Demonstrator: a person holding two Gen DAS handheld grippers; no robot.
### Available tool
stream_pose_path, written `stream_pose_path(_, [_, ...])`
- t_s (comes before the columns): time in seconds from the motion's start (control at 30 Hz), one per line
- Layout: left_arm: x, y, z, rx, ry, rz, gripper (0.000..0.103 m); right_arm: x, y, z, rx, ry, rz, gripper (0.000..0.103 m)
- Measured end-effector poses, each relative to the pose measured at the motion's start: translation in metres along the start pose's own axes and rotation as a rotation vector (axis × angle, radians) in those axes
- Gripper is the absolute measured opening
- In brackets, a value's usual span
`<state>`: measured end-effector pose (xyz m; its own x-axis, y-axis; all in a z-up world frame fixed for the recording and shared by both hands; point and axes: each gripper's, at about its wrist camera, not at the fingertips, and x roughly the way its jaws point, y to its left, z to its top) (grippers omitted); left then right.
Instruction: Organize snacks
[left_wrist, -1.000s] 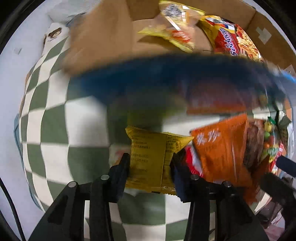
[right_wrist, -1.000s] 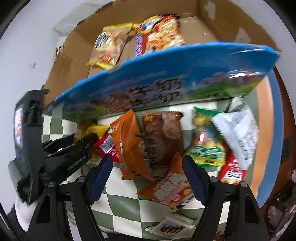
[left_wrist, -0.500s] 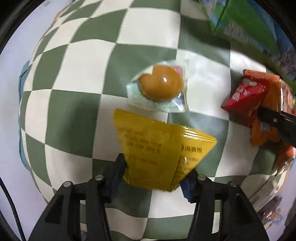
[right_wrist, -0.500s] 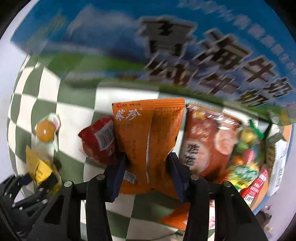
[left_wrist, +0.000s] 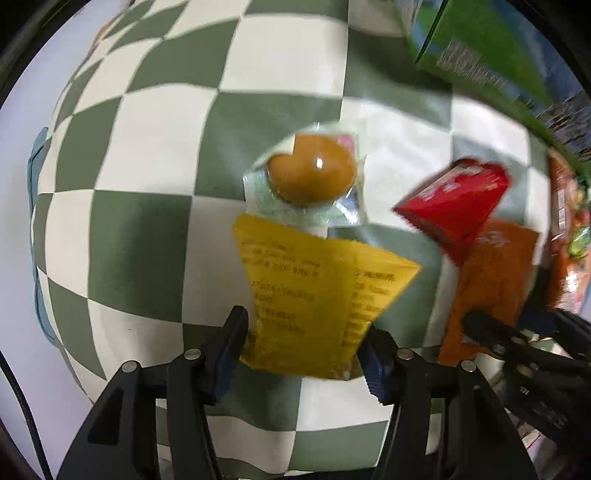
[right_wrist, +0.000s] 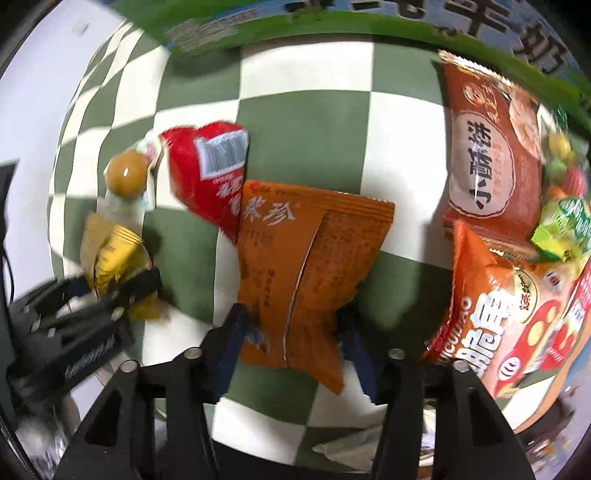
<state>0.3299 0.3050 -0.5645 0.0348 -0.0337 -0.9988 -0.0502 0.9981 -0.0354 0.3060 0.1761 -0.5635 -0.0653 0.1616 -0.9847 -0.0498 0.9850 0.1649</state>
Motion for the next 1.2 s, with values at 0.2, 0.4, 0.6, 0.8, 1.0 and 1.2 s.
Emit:
stream_pose_path(0.2, [0.013,-0.003,0.017,0.027,-0.002,0.023,0.054,0.006,-0.004,0.018,0.088,-0.054,-0.023,0.068])
stream_pose_path(0.4, [0.015,-0.013,0.01,0.04,-0.049,0.009,0.039,0.009,0.008,0.009,0.086,-0.107,-0.06,0.057])
stream_pose_path(0.6, [-0.012,-0.006,0.008,0.008,-0.102,-0.053,0.038,-0.015,0.002,-0.008,0.075,-0.118,0.029,0.051])
stream_pose_path(0.8, [-0.079,-0.015,0.024,0.008,-0.216,-0.151,0.038,-0.079,0.002,-0.024,0.05,-0.183,0.145,0.051])
stream_pose_path(1.0, [-0.208,-0.084,0.066,0.075,-0.328,-0.215,0.038,-0.176,-0.029,-0.025,0.077,-0.338,0.194,0.051])
stream_pose_path(1.2, [-0.221,-0.137,0.136,0.158,-0.312,-0.142,0.039,-0.244,-0.082,0.053,0.133,-0.479,0.072,0.051])
